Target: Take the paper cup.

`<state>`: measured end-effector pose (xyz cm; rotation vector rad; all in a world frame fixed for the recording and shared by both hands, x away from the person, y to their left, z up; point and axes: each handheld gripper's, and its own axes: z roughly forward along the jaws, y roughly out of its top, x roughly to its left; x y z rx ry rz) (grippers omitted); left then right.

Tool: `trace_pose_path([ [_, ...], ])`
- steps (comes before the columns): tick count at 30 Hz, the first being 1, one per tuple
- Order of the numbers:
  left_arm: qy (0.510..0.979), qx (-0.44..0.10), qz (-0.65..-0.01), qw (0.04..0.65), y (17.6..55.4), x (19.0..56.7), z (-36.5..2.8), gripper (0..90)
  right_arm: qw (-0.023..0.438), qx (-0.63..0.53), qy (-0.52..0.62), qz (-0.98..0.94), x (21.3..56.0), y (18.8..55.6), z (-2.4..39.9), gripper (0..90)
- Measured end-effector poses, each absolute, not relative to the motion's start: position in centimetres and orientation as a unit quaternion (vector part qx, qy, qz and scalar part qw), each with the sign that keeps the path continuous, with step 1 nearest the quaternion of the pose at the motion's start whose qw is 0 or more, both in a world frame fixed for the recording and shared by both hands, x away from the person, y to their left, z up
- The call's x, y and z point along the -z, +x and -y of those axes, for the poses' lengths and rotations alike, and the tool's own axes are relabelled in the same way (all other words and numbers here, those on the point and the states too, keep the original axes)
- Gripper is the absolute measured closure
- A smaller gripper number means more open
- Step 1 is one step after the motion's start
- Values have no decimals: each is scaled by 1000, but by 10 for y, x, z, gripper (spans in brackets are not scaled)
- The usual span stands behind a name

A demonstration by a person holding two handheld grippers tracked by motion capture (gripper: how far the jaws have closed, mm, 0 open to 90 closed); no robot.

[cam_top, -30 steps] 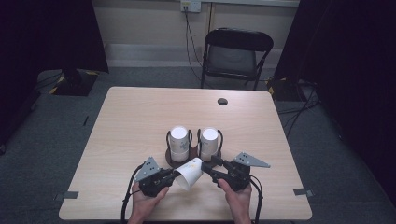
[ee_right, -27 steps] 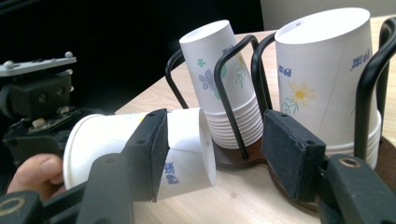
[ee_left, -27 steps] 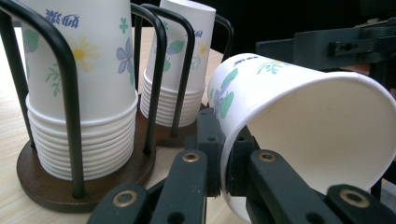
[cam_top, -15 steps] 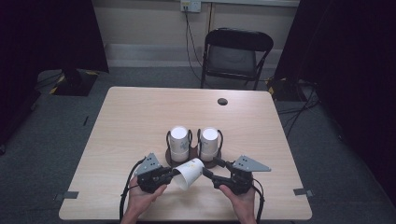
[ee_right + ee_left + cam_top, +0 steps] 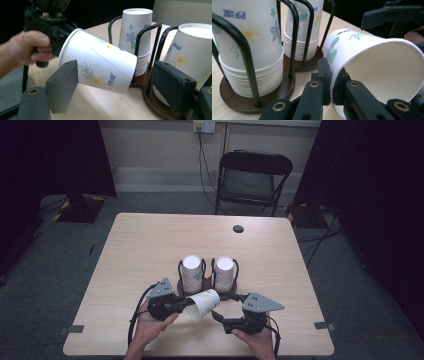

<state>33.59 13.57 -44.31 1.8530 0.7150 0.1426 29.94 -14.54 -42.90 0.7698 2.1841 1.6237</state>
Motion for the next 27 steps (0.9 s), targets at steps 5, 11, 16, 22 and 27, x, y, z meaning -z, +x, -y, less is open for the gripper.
trace_pose_path([
  [5,795,-42,-291,530,341,437,-132,878,174,-549,240,-782,427,297,139,187],
  [11,814,-25,-284,507,344,438,-128,878,186,-530,212,-800,426,293,133,163],
  [16,821,-17,-283,497,344,440,-124,878,198,-506,188,-818,427,293,126,162],
  [22,821,-14,-287,494,346,439,-124,878,207,-480,167,-836,433,292,118,136],
  [27,824,0,-293,485,346,439,-122,879,216,-463,141,-848,435,292,115,114],
])
